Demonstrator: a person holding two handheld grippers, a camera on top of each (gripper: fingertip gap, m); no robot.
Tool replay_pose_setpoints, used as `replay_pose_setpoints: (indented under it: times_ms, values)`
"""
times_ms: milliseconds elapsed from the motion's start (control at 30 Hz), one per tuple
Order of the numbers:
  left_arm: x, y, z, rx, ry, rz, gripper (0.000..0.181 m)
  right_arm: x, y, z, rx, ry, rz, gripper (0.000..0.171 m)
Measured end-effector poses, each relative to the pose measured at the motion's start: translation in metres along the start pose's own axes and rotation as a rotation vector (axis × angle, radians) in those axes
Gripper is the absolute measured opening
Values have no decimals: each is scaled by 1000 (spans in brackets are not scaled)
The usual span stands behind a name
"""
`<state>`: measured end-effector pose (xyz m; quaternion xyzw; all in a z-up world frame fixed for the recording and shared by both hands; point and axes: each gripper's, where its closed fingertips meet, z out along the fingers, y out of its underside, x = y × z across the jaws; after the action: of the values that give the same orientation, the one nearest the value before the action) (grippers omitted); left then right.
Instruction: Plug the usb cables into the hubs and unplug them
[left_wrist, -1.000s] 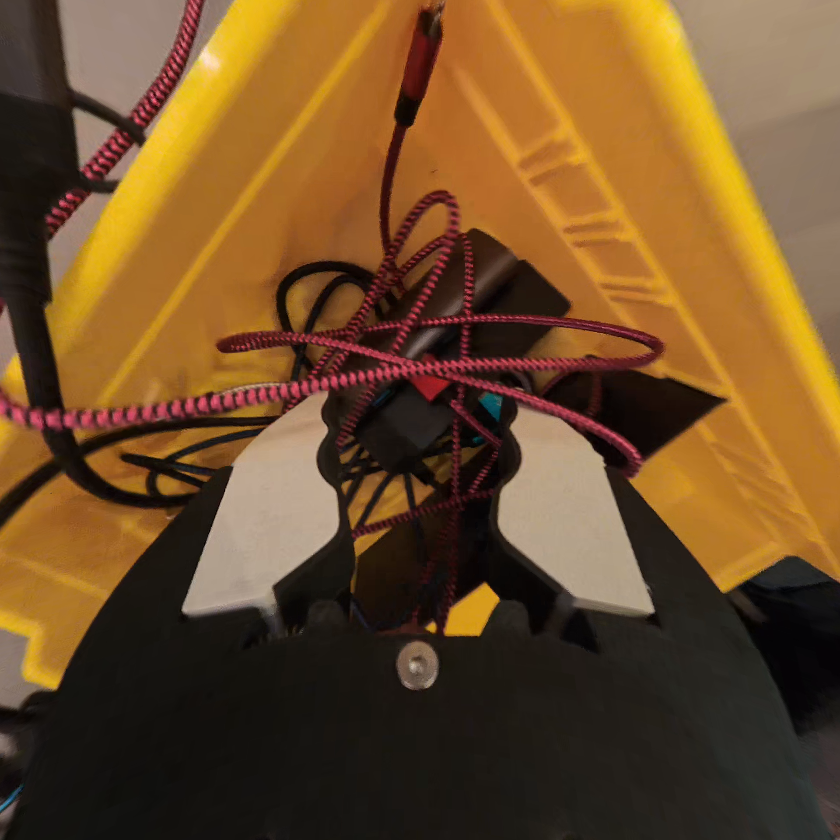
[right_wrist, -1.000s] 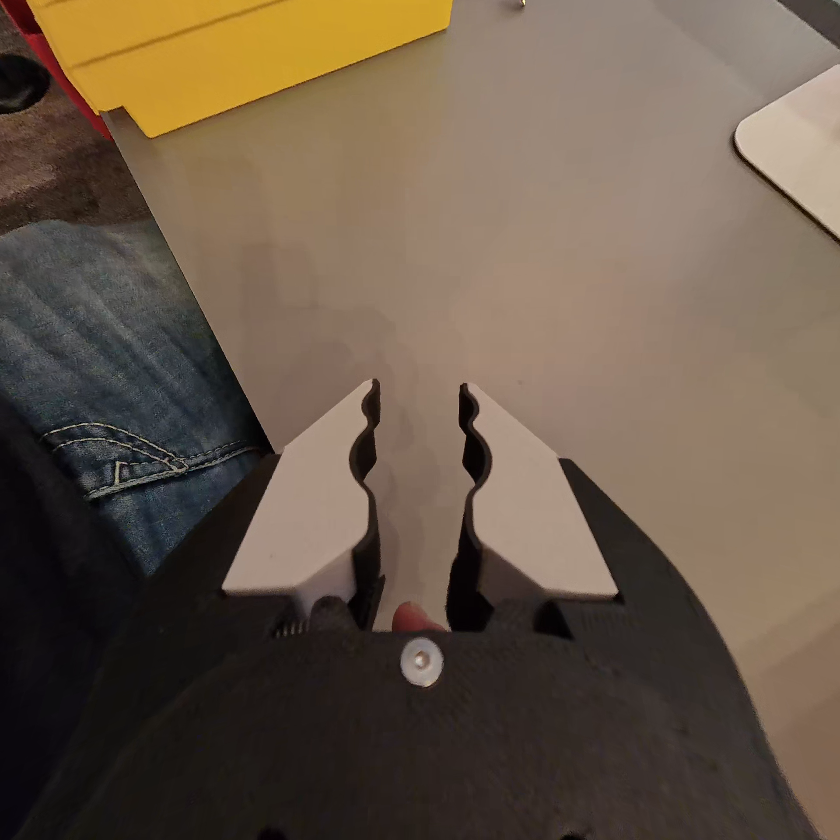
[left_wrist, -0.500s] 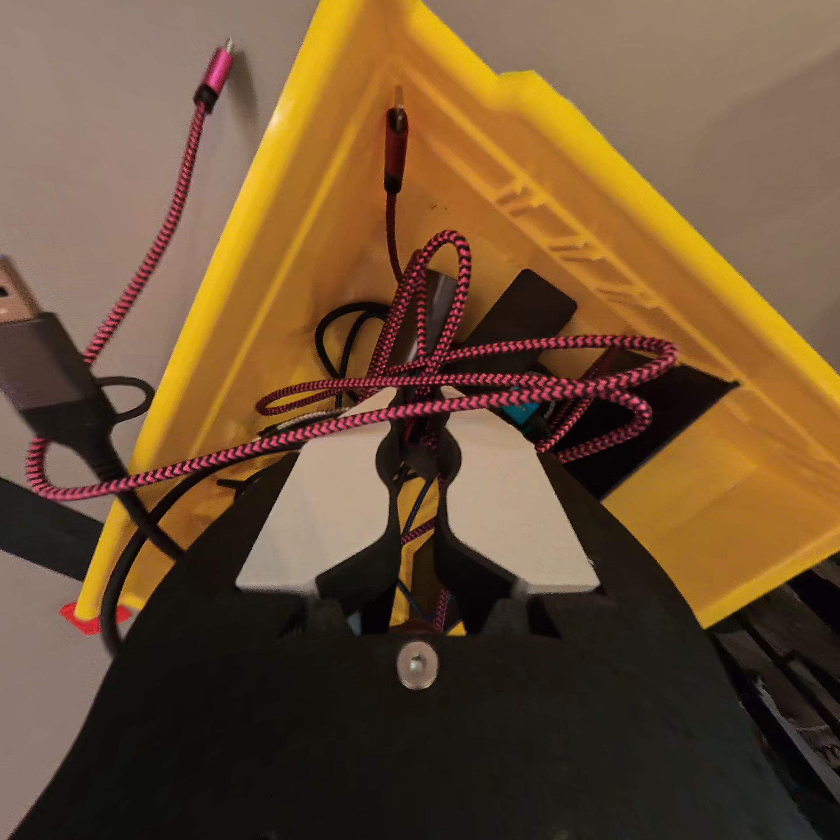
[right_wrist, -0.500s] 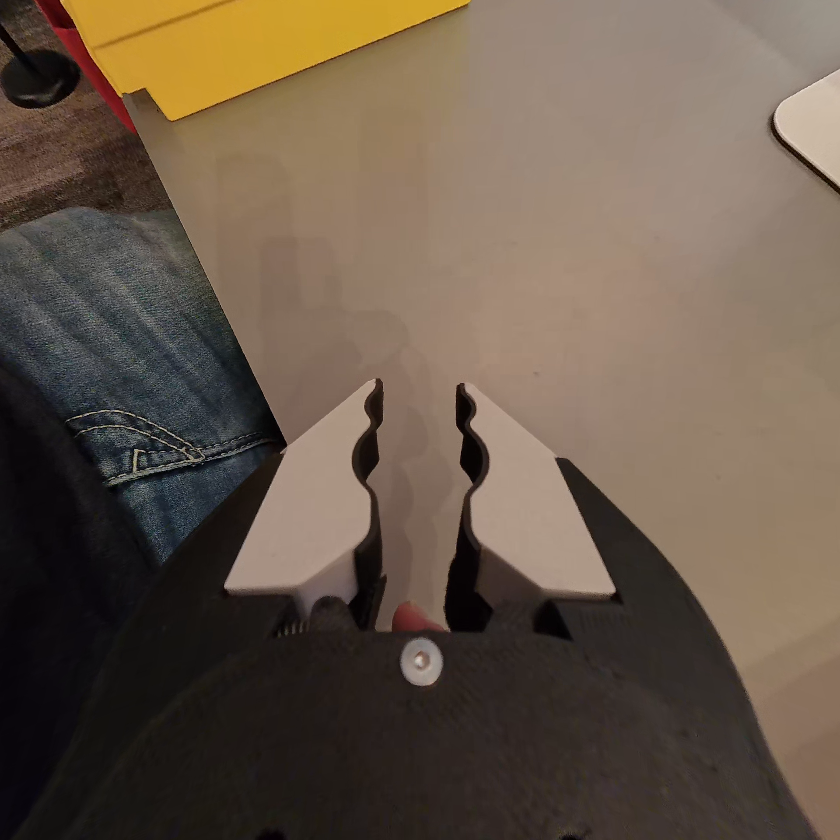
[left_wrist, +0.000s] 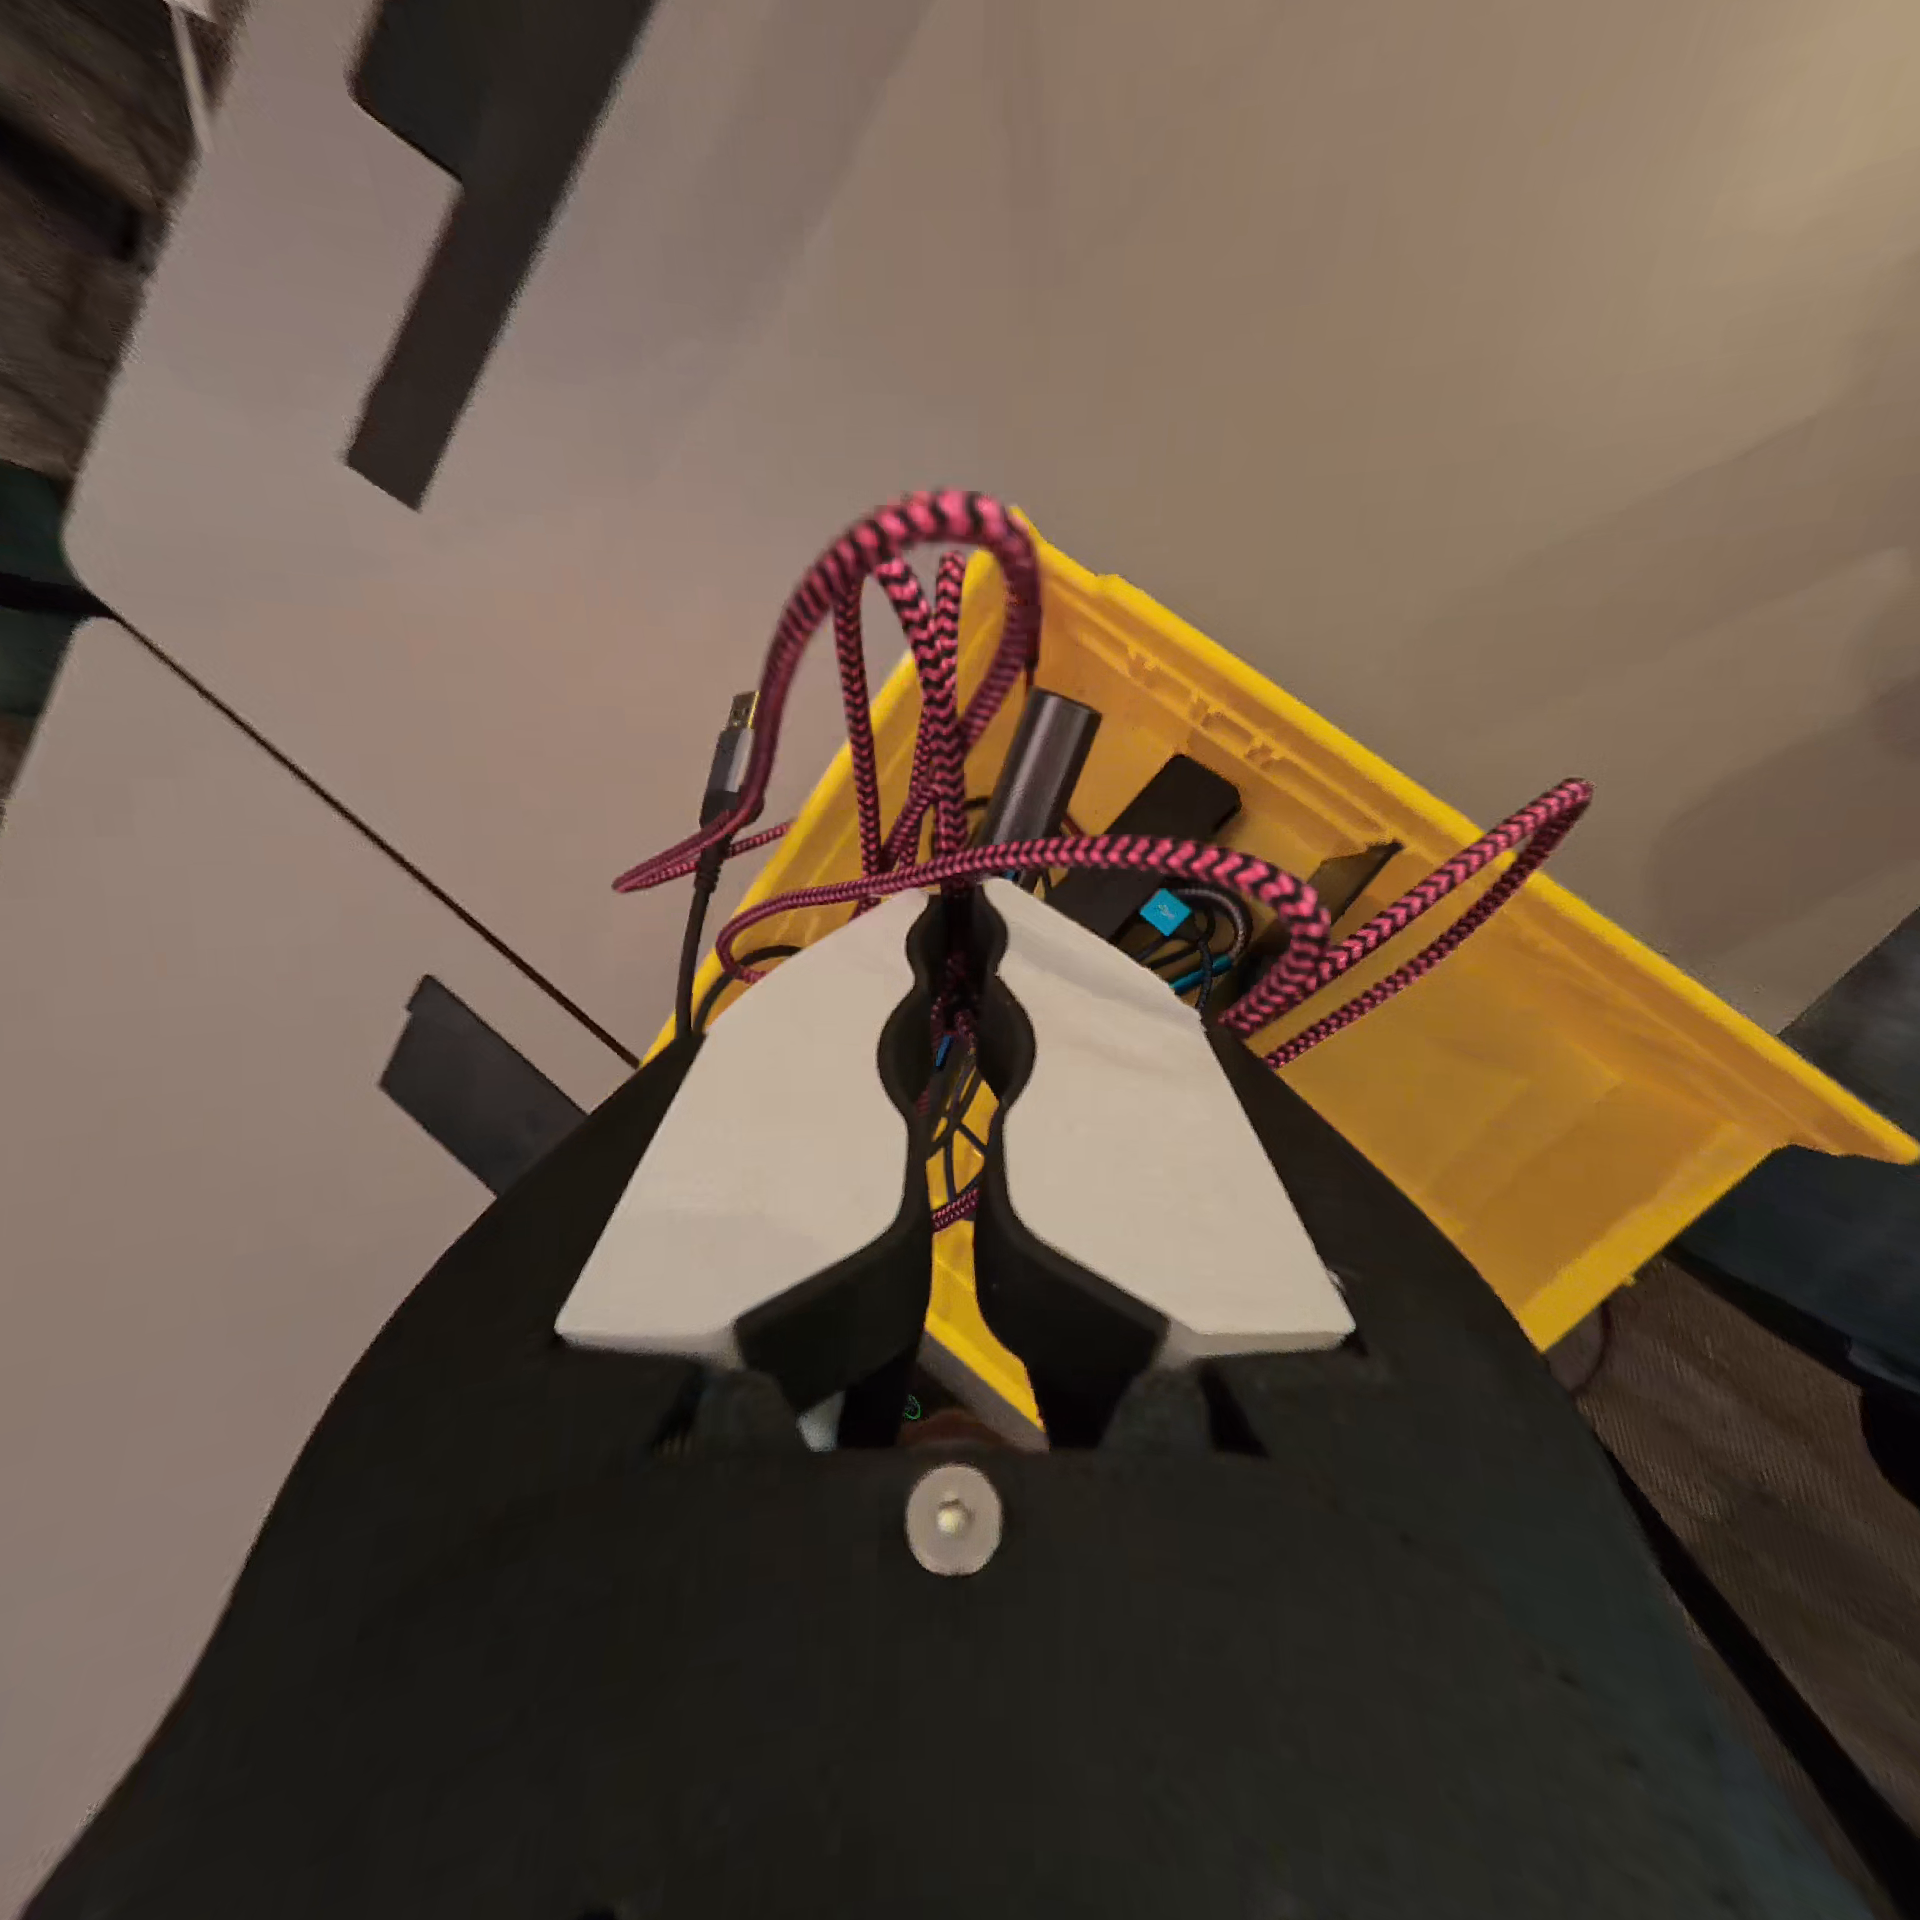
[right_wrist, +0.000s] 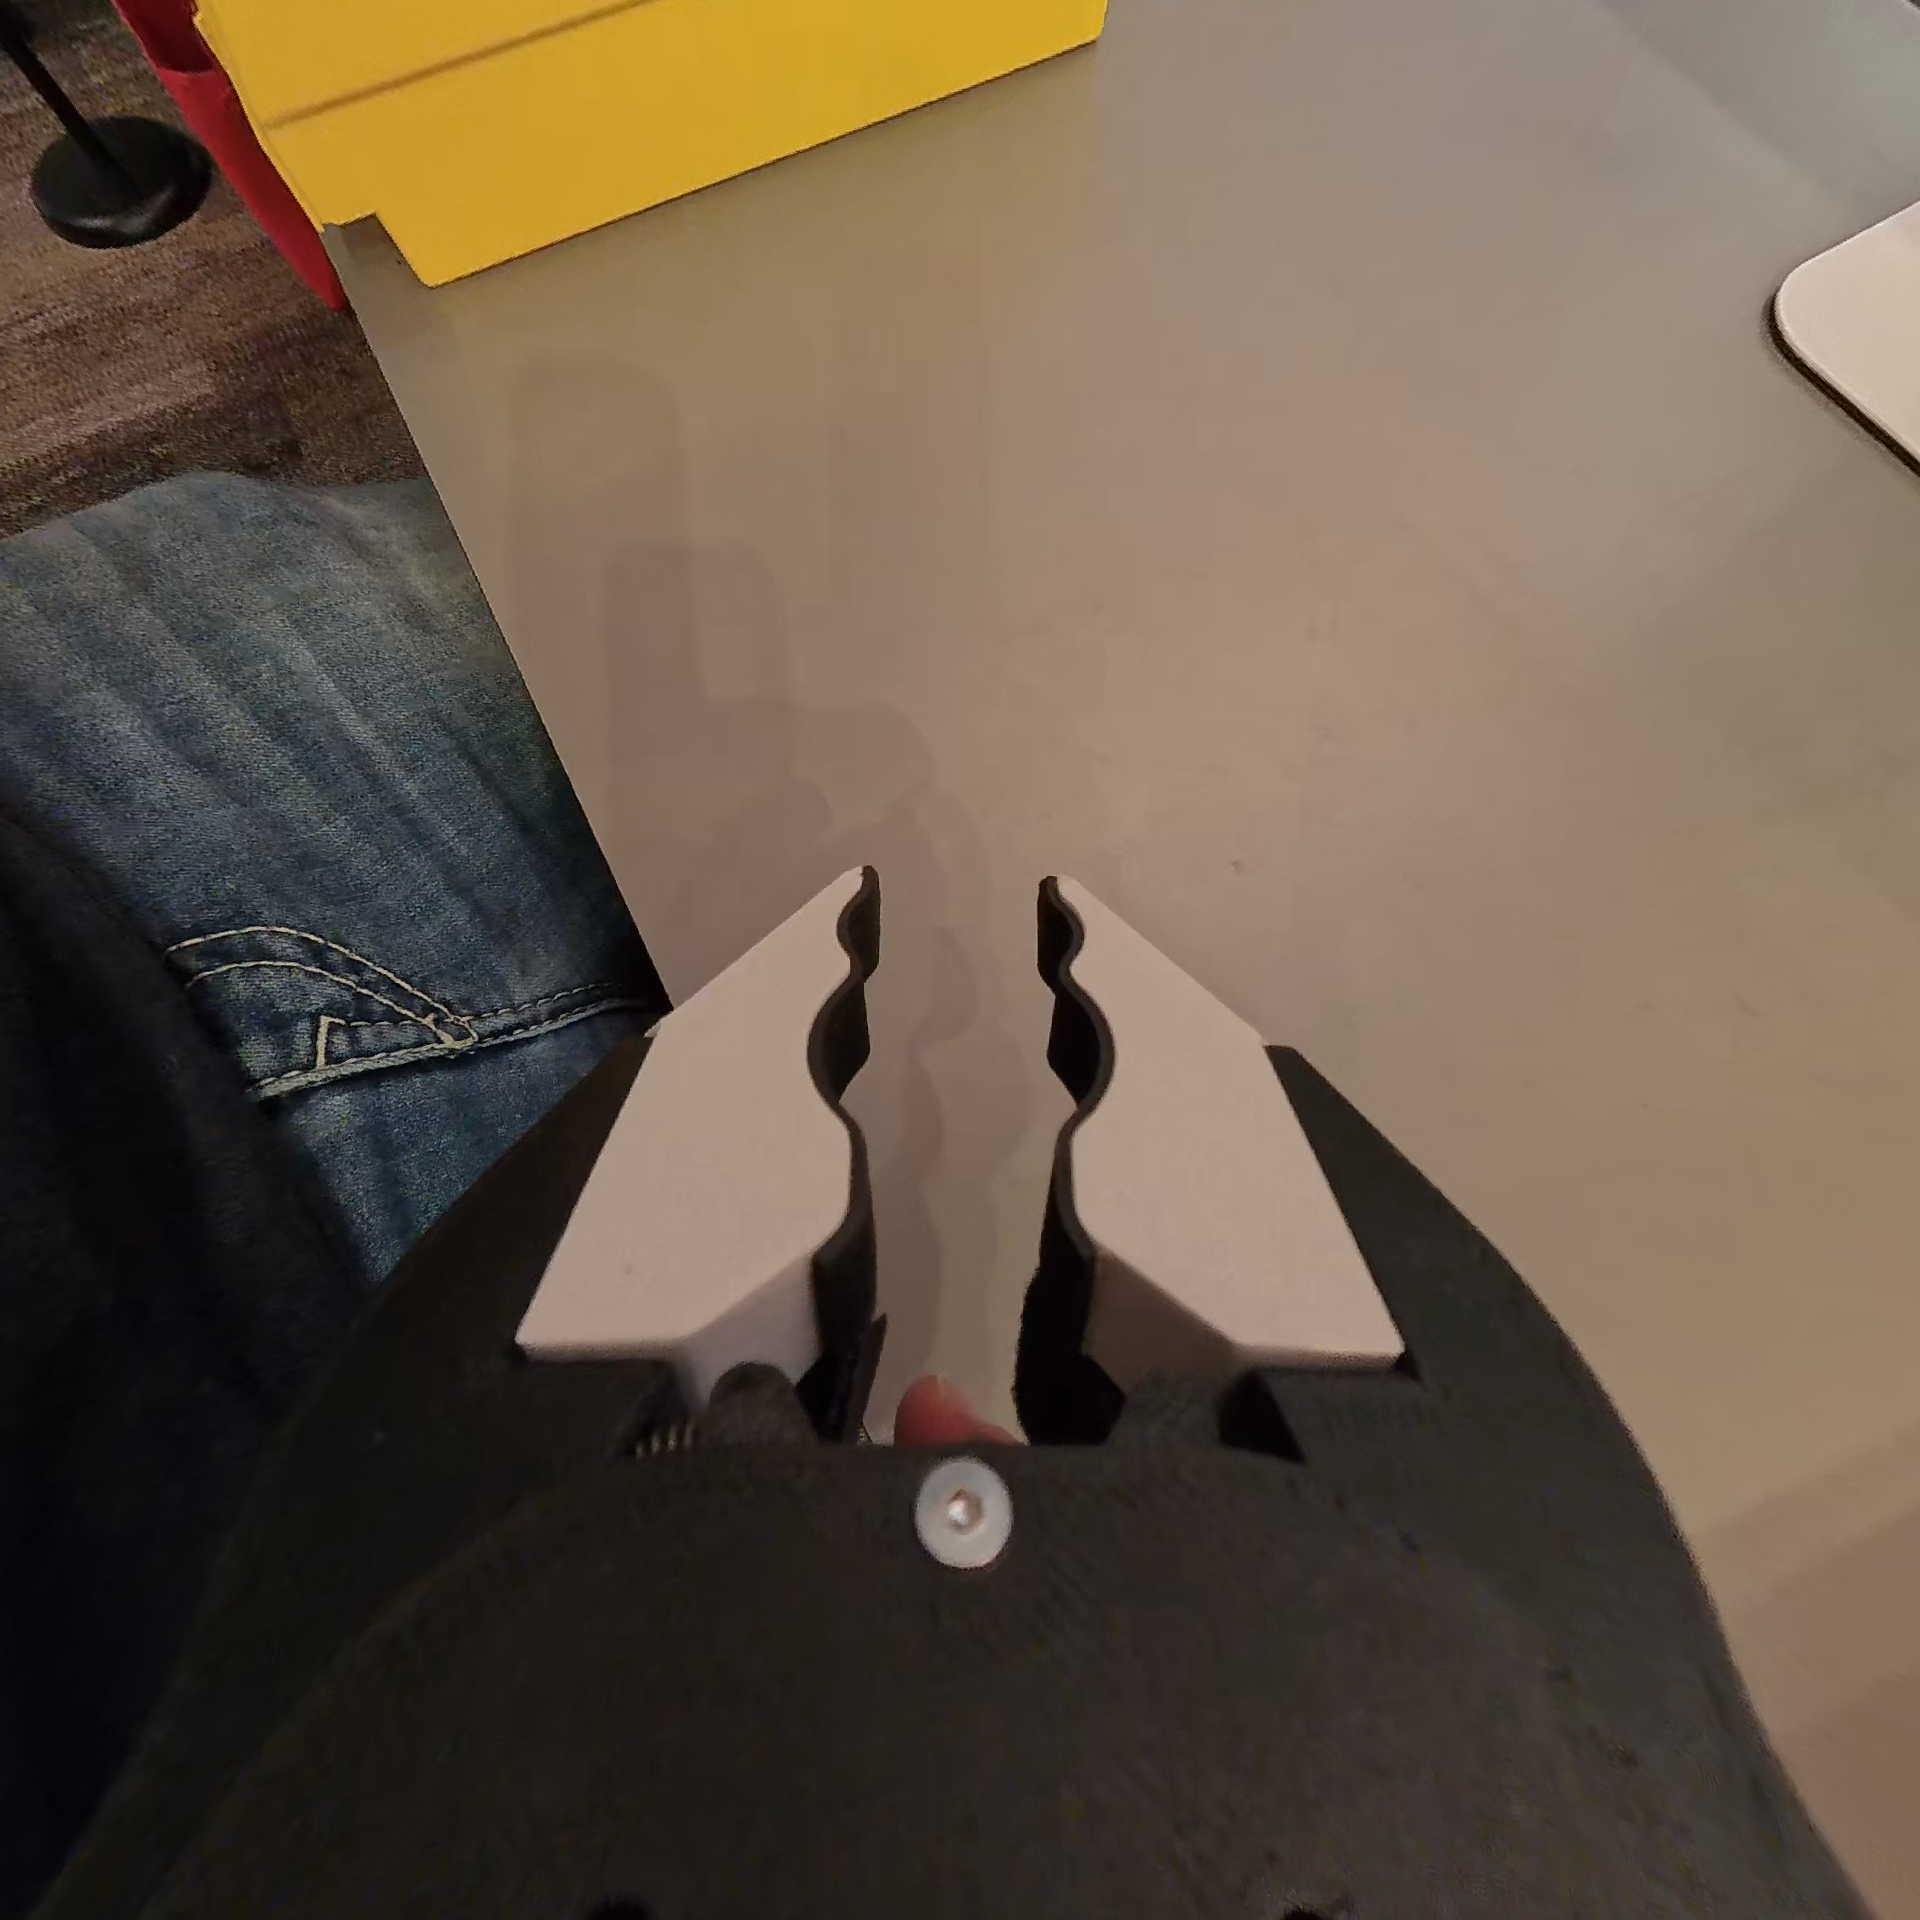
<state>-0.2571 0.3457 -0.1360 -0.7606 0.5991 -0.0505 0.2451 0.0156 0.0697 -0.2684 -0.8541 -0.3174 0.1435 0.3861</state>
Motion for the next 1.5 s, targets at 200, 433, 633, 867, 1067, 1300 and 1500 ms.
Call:
replay_pose_setpoints:
  times_ms: [200, 433, 633, 867, 1067, 1300, 1500]
  values:
    - [-12, -39, -63, 144, -86, -11, 2, -3, -2, 0, 0, -4, -14, 28]
    - [1, -102, -105, 290, -111, 15, 2, -1, -2, -1, 3, 7, -14, 28]
    - [47, -176, -98, 407, -67, 84, 1, 6, -2, -4, 20, 22, 18, 29]
    - [125, -247, -56, 469, 103, 156, 2, 17, -5, -11, 48, 64, 39, 32]
    - [186, -261, 8, 506, 288, 61, 2, 38, -15, -26, 172, 86, 146, 42]
    - [238, -249, 61, 532, 486, -76, 1, 64, -55, -64, 550, -25, 383, 42]
    - [256, -251, 61, 619, 618, -150, 1, 85, -58, -57, 573, -60, 430, 47]
